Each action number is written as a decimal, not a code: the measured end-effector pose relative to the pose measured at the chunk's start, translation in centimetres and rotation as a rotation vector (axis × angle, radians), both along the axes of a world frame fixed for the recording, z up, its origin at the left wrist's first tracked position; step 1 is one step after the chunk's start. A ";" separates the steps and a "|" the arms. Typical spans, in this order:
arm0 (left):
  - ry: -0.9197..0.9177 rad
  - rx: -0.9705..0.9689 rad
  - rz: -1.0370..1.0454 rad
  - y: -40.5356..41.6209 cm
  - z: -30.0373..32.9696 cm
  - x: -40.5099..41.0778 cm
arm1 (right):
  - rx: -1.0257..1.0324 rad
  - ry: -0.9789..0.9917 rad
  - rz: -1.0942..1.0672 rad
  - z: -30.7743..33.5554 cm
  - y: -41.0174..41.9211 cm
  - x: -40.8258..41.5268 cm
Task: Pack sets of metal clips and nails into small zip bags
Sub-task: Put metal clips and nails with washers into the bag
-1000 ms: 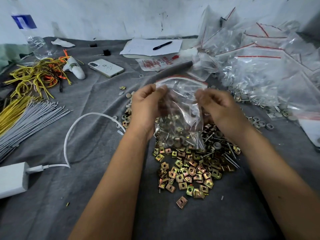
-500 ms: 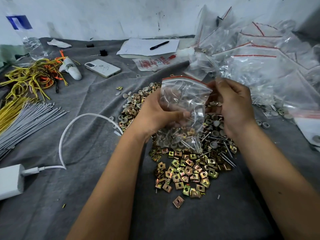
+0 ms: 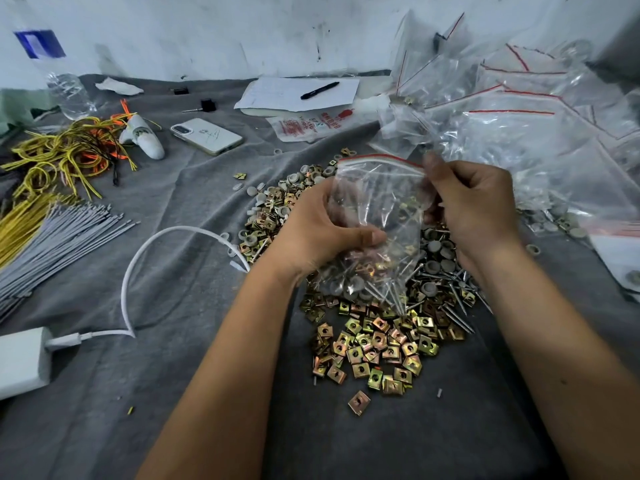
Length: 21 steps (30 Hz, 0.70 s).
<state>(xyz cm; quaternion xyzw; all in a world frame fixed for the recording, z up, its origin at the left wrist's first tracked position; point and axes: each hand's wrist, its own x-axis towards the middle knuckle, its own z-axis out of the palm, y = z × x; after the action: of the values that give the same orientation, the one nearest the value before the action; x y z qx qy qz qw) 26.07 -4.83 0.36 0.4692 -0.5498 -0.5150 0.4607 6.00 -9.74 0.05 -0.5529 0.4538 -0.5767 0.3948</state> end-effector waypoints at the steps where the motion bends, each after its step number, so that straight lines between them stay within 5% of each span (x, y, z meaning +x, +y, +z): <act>1: -0.018 -0.032 0.031 0.0 -0.1 -0.1 | 0.048 -0.026 0.026 -0.1 0.0 0.1; 8: -0.071 -0.120 0.214 -0.4 -0.7 -0.1 | -0.062 0.032 0.031 -0.1 0.1 0.0; 14: -0.338 -0.480 0.539 -0.4 -0.7 0.2 | -0.416 0.441 0.090 0.2 1.3 0.9; 17: -0.562 -0.679 0.508 -0.4 -0.4 0.4 | -0.613 0.658 0.076 0.2 1.5 1.6; 21: -0.630 -0.731 0.393 -0.6 -0.6 0.2 | -0.666 0.687 0.087 0.3 1.7 1.8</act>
<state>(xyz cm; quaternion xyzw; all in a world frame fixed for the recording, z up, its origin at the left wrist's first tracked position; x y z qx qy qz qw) 26.25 -5.38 -0.23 0.5043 -0.7073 -0.0268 0.4946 7.81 -8.05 0.34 -0.8265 0.3249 -0.4574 0.0471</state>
